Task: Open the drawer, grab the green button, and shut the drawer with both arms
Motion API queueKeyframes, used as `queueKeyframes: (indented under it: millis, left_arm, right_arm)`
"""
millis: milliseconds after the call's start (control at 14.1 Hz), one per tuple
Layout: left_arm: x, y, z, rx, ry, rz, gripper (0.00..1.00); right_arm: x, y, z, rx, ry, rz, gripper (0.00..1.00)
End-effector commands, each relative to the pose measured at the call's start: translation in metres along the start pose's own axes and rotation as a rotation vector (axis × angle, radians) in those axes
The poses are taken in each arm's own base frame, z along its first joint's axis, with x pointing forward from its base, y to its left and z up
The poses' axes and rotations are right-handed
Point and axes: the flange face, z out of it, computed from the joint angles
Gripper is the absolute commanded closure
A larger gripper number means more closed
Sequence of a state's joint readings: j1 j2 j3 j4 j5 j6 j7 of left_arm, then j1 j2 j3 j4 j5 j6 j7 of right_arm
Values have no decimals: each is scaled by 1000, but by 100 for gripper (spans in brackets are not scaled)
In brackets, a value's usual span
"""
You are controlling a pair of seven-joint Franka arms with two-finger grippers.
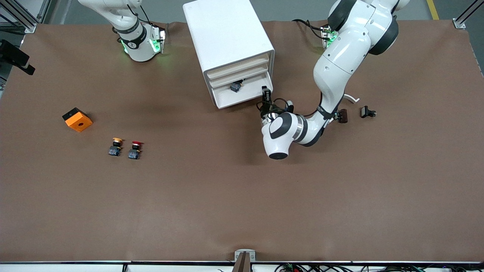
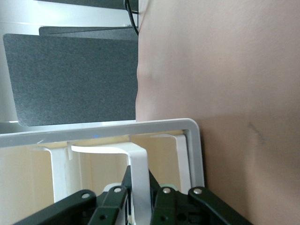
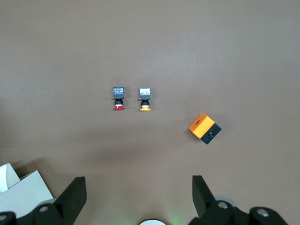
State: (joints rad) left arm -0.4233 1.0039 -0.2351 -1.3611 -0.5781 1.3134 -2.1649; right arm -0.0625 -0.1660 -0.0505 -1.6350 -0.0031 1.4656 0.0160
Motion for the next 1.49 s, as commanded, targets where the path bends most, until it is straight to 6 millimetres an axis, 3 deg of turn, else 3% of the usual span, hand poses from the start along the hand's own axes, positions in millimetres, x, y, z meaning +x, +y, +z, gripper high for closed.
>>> queueKeyframes:
  millis: [0, 142, 284, 355, 497, 639, 852, 1065, 1206, 1348, 1419]
  left_arm:
    - [6, 2, -22, -39, -32, -19, 89]
    - [10, 2, -30, -51, -41, -25, 89]
    - [14, 1, -40, -64, -57, -25, 89]
    - [19, 2, -46, -65, -68, -27, 89]
    - [24, -1, -55, -73, -83, -26, 89]
    - [30, -5, -64, -82, -98, -28, 88]
    - [36, -5, -72, -84, -112, -27, 86]
    - [40, -8, -84, -98, -134, -24, 85]
    - [41, -7, -84, -98, -135, -23, 84]
    - [40, -7, -83, -96, -134, -25, 82]
    - [41, -7, -83, -96, -136, -25, 73]
  right_arm:
    - [22, 3, 18, -21, -24, 8, 0]
    - [35, -1, 38, -25, -60, 8, 0]
    - [38, -1, 37, -24, -54, 0, 0]
    - [46, -3, 49, -27, -69, -5, 0]
    - [53, -2, 53, -29, -76, -6, 0]
    - [68, -2, 81, -35, -123, -7, 0]
    - [74, -3, 87, -41, -130, 1, 0]
    - [76, -24, 94, -49, -142, 22, 0]
    - [71, -49, 101, -57, -163, 123, 0]
    - [65, -83, 107, -65, -176, 119, 0]
    - [61, -102, 110, -54, -186, 128, 0]
